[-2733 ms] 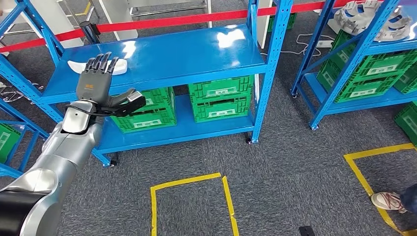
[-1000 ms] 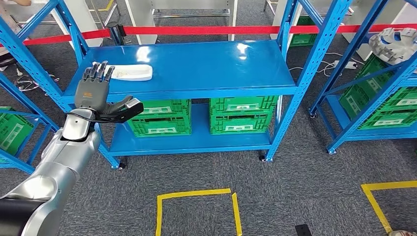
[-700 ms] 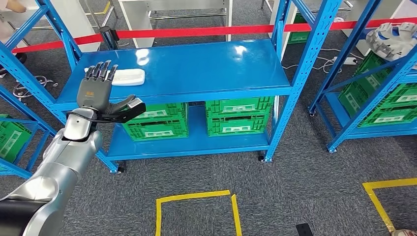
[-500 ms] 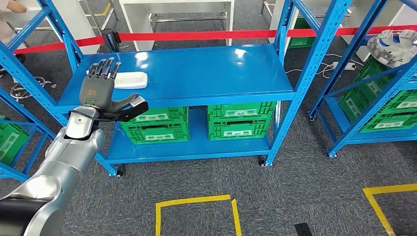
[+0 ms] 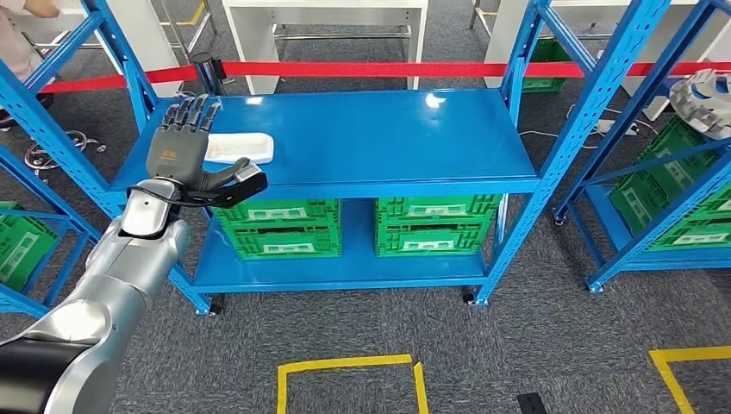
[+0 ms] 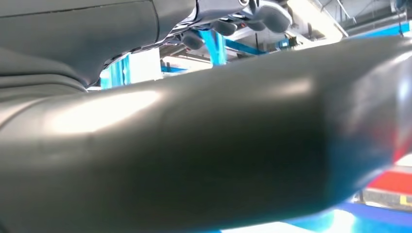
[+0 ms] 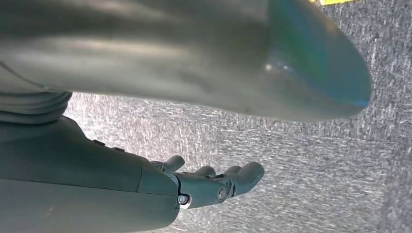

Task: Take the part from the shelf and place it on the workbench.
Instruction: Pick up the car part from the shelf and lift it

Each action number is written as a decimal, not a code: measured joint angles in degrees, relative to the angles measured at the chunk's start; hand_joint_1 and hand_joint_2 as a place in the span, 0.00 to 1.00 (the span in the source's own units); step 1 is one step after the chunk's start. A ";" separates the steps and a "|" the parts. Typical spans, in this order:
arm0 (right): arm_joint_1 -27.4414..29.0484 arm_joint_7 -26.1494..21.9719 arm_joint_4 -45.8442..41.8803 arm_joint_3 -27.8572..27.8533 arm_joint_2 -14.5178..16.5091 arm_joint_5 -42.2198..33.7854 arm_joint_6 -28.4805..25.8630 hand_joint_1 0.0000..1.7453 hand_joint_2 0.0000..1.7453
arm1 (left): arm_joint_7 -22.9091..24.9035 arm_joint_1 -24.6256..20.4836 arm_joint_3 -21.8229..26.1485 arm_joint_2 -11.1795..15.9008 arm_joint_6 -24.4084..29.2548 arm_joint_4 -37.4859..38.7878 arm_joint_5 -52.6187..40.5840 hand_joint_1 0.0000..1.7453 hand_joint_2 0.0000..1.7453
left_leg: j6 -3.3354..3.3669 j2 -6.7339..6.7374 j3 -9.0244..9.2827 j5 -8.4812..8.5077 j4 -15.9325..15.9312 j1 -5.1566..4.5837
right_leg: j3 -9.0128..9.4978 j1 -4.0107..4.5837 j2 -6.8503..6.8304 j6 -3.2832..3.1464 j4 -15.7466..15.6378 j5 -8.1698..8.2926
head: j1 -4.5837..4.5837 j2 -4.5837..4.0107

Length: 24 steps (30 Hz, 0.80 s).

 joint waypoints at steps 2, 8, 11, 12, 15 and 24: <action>0.07 0.03 0.00 -0.05 0.01 0.01 -0.03 0.00 0.00 | 0.14 -0.17 0.00 -0.04 -0.21 0.13 0.04 0.00 0.00 | -0.74 -0.11 0.34 -0.19 0.17 -0.07 | 0.63 0.06 0.06 -0.75 -0.52 -0.51 | 0.01 0.00; -0.01 0.10 0.00 -0.16 0.04 0.08 -0.08 0.00 0.00 | 0.38 -0.45 -0.04 0.06 -0.44 0.77 0.38 0.00 0.00 | -2.43 0.37 -6.95 -4.80 13.08 0.42 | 3.08 -0.18 0.20 -2.39 -0.87 -1.57 | -0.09 0.00; 0.18 0.16 0.00 -0.45 0.04 0.08 -0.08 0.00 0.00 | 0.43 -0.02 -0.04 0.15 -0.61 1.31 0.44 0.00 0.00 | -2.42 0.42 -9.73 -2.78 13.81 0.54 | 4.50 -0.18 0.26 -2.23 -0.85 -2.77 | -0.11 0.00; 0.20 0.18 0.00 -0.51 0.05 0.08 -0.08 0.00 0.00 | 0.43 0.01 -0.04 0.18 -0.66 1.39 0.45 0.00 0.00 | -2.18 0.45 -8.67 0.01 10.17 0.52 | 5.16 -0.17 0.26 -2.12 -0.86 -3.22 | -0.11 0.00; 0.11 0.23 0.02 -0.56 0.15 0.07 -0.08 0.00 0.00 | 0.47 -0.17 -0.05 0.29 -0.97 1.67 0.50 0.00 0.00 | -1.23 0.70 -5.43 4.25 0.75 0.03 | 6.34 -0.20 0.26 -1.47 -1.09 -4.27 | -0.11 0.00; 0.03 0.26 0.02 -0.74 0.21 0.14 -0.06 0.00 0.00 | 1.45 -0.28 -0.07 0.38 -1.67 2.42 1.15 0.00 0.00 | 1.15 0.45 -2.25 3.26 -1.00 0.08 | -2.53 -0.24 0.21 0.77 14.15 -9.42 | 0.02 0.00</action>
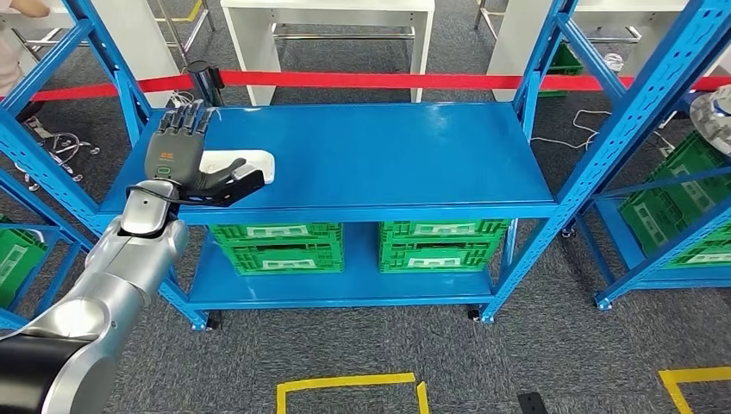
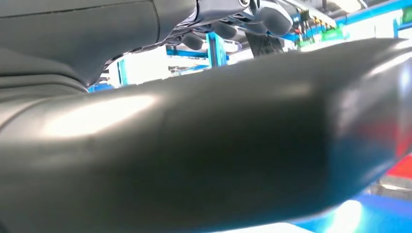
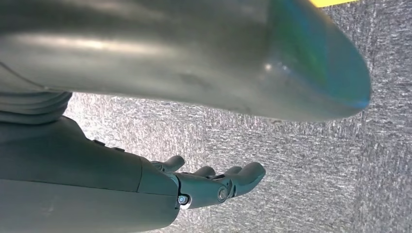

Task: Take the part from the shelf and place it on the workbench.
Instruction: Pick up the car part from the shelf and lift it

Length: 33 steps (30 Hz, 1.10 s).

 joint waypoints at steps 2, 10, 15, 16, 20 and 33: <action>0.14 0.00 0.00 -0.02 -0.01 0.04 0.01 0.00 0.00 | 0.03 0.39 0.00 0.08 -0.05 0.31 0.09 0.00 0.00 | -0.14 -0.16 0.65 -0.75 0.21 -0.01 | -1.63 -0.01 -0.01 0.01 -0.52 1.82 | 0.01 0.00; 0.30 0.05 0.00 -0.08 -0.09 0.23 0.07 0.00 0.00 | 0.21 0.46 0.00 0.49 -0.21 0.70 0.22 0.00 0.00 | -2.59 -0.37 2.09 -2.81 1.88 -0.12 | 3.80 0.25 0.08 -2.32 -14.98 9.34 | -0.02 0.00; 0.17 0.02 0.00 -0.08 -0.07 0.64 0.08 0.00 0.00 | 0.66 0.73 0.02 1.18 -0.23 1.00 0.48 0.00 0.00 | -3.80 -0.03 -6.25 -8.02 15.35 0.29 | 5.00 0.09 0.16 -3.30 -15.17 8.58 | -0.23 0.00; 0.23 0.04 0.00 -0.08 -0.07 0.75 0.09 0.00 0.00 | 0.81 1.02 0.02 1.36 -0.22 1.10 0.48 0.00 0.00 | -3.89 -0.03 -7.68 -8.26 16.81 0.34 | 5.18 0.10 0.19 -3.30 -15.13 8.37 | -0.23 0.00; 0.26 0.16 0.00 -0.08 -0.03 1.10 0.20 0.00 0.00 | 1.23 1.37 0.11 1.96 -0.13 1.30 0.75 0.00 0.00 | -3.12 0.01 -4.21 -0.35 5.14 0.16 | 6.38 0.16 0.24 -2.91 -15.02 7.41 | -0.20 0.00; -0.16 0.08 0.00 -0.09 -0.01 1.40 0.26 0.00 0.00 | 1.05 1.90 0.18 3.00 -0.69 2.19 1.28 0.00 0.00 | -1.68 -0.19 -1.56 1.47 -0.17 -0.28 | 7.78 0.45 0.01 -2.10 -16.69 7.14 | -0.03 0.00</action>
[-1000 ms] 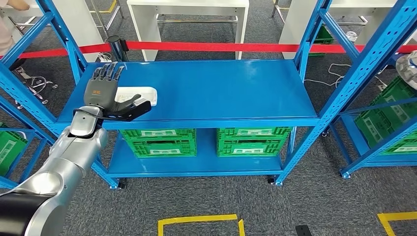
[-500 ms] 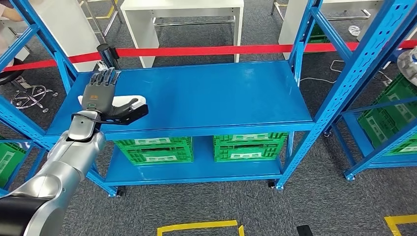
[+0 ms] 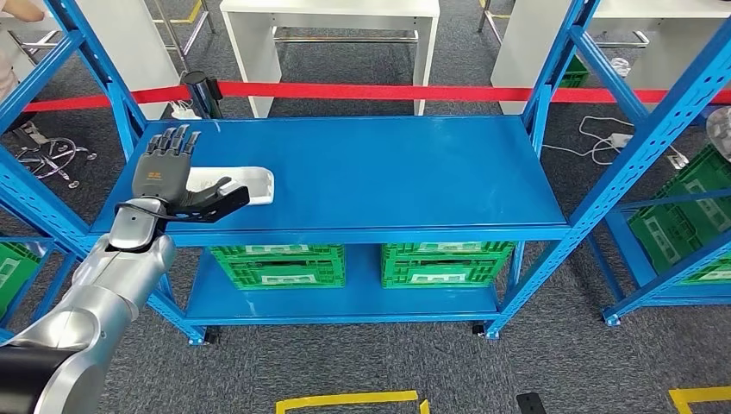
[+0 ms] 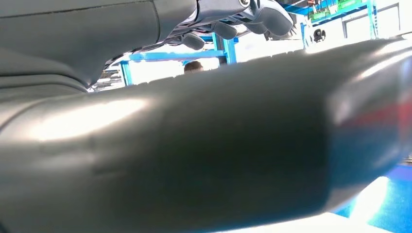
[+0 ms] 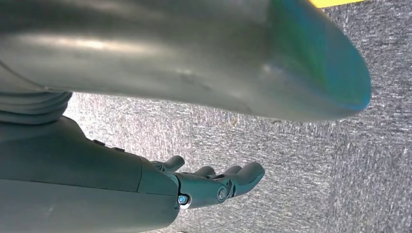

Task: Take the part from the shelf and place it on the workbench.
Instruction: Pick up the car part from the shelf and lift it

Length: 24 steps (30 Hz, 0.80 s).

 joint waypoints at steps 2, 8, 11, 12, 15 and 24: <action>0.00 -0.01 0.00 -0.01 0.00 0.01 0.00 0.00 0.00 | -0.04 0.11 0.01 0.05 0.00 0.12 0.06 0.00 0.00 | 0.13 0.02 0.00 -0.04 0.02 -0.02 | 0.07 -0.03 0.00 0.40 -0.15 0.05 | 0.00 0.00; 0.01 0.04 0.00 -0.03 0.01 0.17 0.01 0.00 0.00 | -1.55 1.35 0.62 0.31 1.28 0.48 1.20 0.00 0.00 | 0.21 0.04 0.01 -0.06 0.05 -0.05 | 0.10 -0.09 0.01 1.02 -0.23 0.06 | 0.00 0.00; 0.02 0.07 0.00 -0.07 0.01 0.17 -0.01 0.00 0.00 | -3.00 2.65 1.11 0.33 2.88 0.70 1.69 0.00 0.00 | 0.21 0.06 0.04 -0.06 0.05 -0.03 | 0.08 -0.08 0.02 1.04 -0.21 0.05 | -0.02 0.00; 0.03 0.07 0.00 -0.07 0.01 0.17 -0.01 0.00 0.00 | -3.43 3.10 1.22 0.32 3.34 0.77 1.75 0.00 0.00 | 0.21 0.07 0.04 -0.06 0.05 -0.02 | 0.07 -0.07 0.03 1.04 -0.19 0.05 | -0.02 0.00; 0.02 0.07 0.00 -0.09 0.01 0.17 -0.02 0.00 0.00 | -4.40 4.23 1.35 0.15 4.51 1.09 1.75 0.00 0.00 | 0.20 0.07 0.05 -0.05 0.04 0.00 | 0.05 -0.04 0.03 1.04 -0.15 0.04 | -0.02 0.00; 0.02 0.17 0.00 -0.17 0.01 0.24 -0.01 0.00 0.00 | -5.70 6.69 1.37 -0.80 6.47 1.56 1.09 0.00 0.00 | 0.20 0.08 0.06 -0.05 0.03 0.01 | 0.03 -0.02 0.03 1.03 -0.10 0.00 | -0.02 0.00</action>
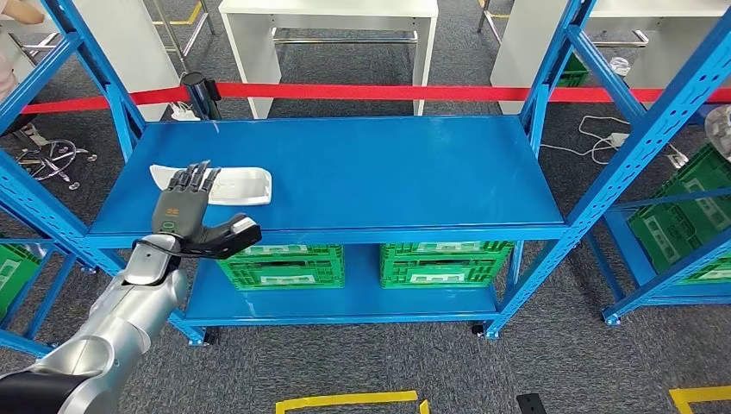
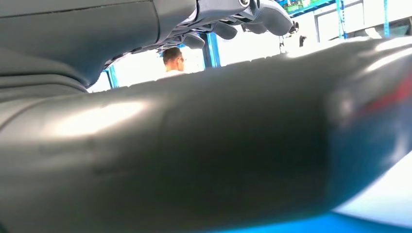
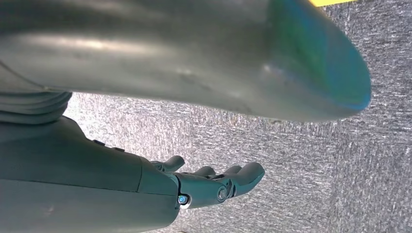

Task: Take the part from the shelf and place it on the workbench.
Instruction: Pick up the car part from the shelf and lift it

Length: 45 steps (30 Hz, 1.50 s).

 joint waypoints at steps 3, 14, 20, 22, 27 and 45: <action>0.00 0.08 0.00 -0.04 0.00 0.10 -0.01 0.00 0.00 | -0.70 0.56 -0.02 -0.47 1.10 0.03 -0.36 0.00 0.00 | 0.00 0.00 0.00 0.00 0.00 0.00 | 0.01 -0.01 0.00 0.00 0.00 0.00 | 0.00 0.00; -0.10 0.08 0.00 -0.39 0.02 0.67 0.00 0.00 0.00 | 0.16 1.07 -0.04 -1.92 4.32 0.11 -3.02 0.00 0.25 | 0.00 0.00 0.00 0.00 0.01 0.00 | 0.01 -0.01 0.00 0.00 0.00 0.00 | 0.00 0.00; -0.16 0.30 0.00 -0.39 0.02 1.14 0.20 0.00 0.00 | 0.82 1.01 -0.05 -2.71 4.02 0.11 -4.27 0.00 1.00 | 0.00 0.00 0.01 0.00 0.01 0.00 | 0.00 0.00 0.00 0.00 0.00 0.00 | 0.00 0.00; -0.20 0.51 0.00 -0.39 0.03 1.41 0.32 0.00 0.00 | 1.75 0.82 -0.08 -3.20 3.07 0.11 -4.98 0.00 1.00 | 0.00 -0.01 0.01 0.00 0.01 0.00 | 0.00 -0.01 0.00 0.00 0.00 0.00 | 0.00 0.00; -0.41 0.70 0.00 -0.39 0.04 1.99 0.52 0.00 0.00 | 3.94 -0.49 -0.13 -4.27 -1.30 0.42 -5.91 0.00 1.00 | 0.00 0.01 0.00 0.00 0.01 -0.01 | 0.00 -0.01 0.00 0.01 0.00 0.01 | 0.00 0.00; -0.56 1.10 0.00 -0.39 0.15 2.64 1.07 0.00 0.00 | 7.88 -2.10 -0.13 -4.97 -6.41 2.11 -6.53 0.00 1.00 | 0.00 0.01 0.01 0.00 0.01 0.00 | 0.00 -0.01 0.02 0.01 0.02 0.01 | 0.00 0.00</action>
